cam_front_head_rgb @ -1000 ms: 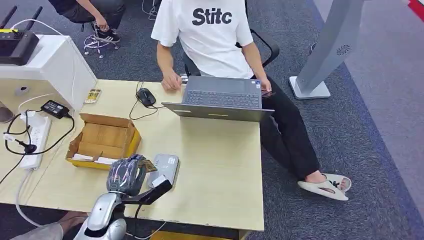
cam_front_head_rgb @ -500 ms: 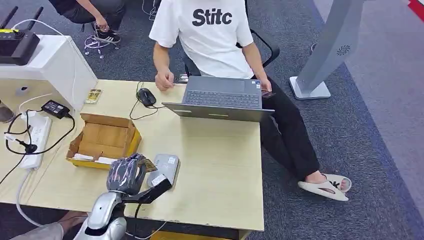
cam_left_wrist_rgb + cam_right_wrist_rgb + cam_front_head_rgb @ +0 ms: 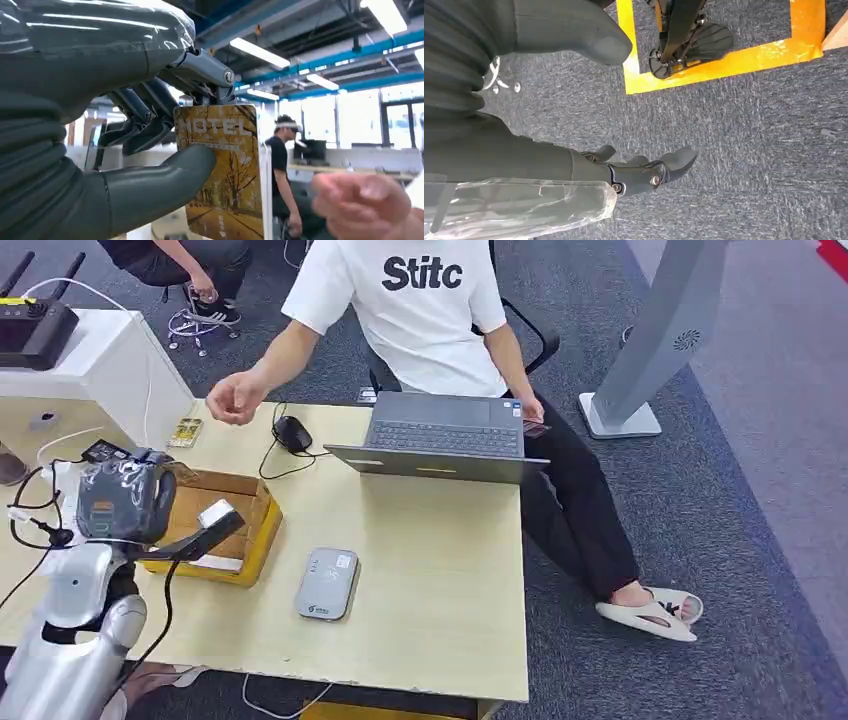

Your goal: Pass the card to the sensor for recognition and then transmit it.

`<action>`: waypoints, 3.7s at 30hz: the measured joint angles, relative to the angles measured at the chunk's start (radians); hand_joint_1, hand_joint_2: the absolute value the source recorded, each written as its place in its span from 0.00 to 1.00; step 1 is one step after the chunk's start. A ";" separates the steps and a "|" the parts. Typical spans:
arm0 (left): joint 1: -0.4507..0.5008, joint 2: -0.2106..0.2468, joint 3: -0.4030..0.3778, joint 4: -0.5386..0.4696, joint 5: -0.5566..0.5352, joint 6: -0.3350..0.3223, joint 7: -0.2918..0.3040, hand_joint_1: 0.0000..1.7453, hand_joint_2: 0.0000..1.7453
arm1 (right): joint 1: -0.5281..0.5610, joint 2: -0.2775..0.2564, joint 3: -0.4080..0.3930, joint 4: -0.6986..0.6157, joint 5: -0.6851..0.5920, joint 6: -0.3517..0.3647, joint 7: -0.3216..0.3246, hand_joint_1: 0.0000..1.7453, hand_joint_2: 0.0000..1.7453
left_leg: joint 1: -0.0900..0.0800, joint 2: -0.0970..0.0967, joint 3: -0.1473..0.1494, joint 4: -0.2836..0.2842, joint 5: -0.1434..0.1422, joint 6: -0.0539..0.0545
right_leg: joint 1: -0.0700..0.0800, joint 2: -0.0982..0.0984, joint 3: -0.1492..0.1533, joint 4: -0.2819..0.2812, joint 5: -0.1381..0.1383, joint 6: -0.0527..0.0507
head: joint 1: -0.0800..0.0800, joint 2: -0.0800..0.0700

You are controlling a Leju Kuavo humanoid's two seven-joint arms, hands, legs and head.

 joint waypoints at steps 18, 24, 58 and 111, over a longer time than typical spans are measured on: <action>-0.007 0.015 0.011 -0.014 -0.043 0.038 -0.004 1.00 1.00 | -0.004 0.000 -0.010 0.000 0.010 -0.018 0.012 0.00 1.00 | 0.000 0.000 0.000 0.000 0.000 0.000 | 0.000 0.000 0.000 0.000 0.000 0.000 | 0.000 0.000; -0.007 -0.007 0.011 -0.027 -0.037 0.039 -0.006 0.00 1.00 | -0.005 0.000 -0.011 0.000 0.010 -0.017 0.008 0.00 1.00 | 0.000 0.001 0.000 0.000 0.000 0.000 | 0.000 0.001 -0.001 0.000 0.000 0.000 | 0.000 0.000; 0.489 0.325 0.199 -0.483 0.411 -0.349 0.013 0.00 1.00 | 0.012 0.000 -0.063 -0.011 0.034 -0.032 0.024 0.00 1.00 | 0.000 0.001 -0.002 -0.001 -0.001 0.000 | 0.000 0.001 -0.002 -0.001 -0.001 0.000 | 0.000 0.000; 0.218 0.090 0.204 0.053 0.146 -0.192 -0.039 0.00 1.00 | -0.001 0.011 -0.069 -0.009 0.137 -0.034 0.048 0.00 1.00 | 0.000 0.000 -0.001 0.000 -0.001 0.000 | 0.000 0.000 -0.002 -0.001 -0.001 0.000 | 0.000 0.000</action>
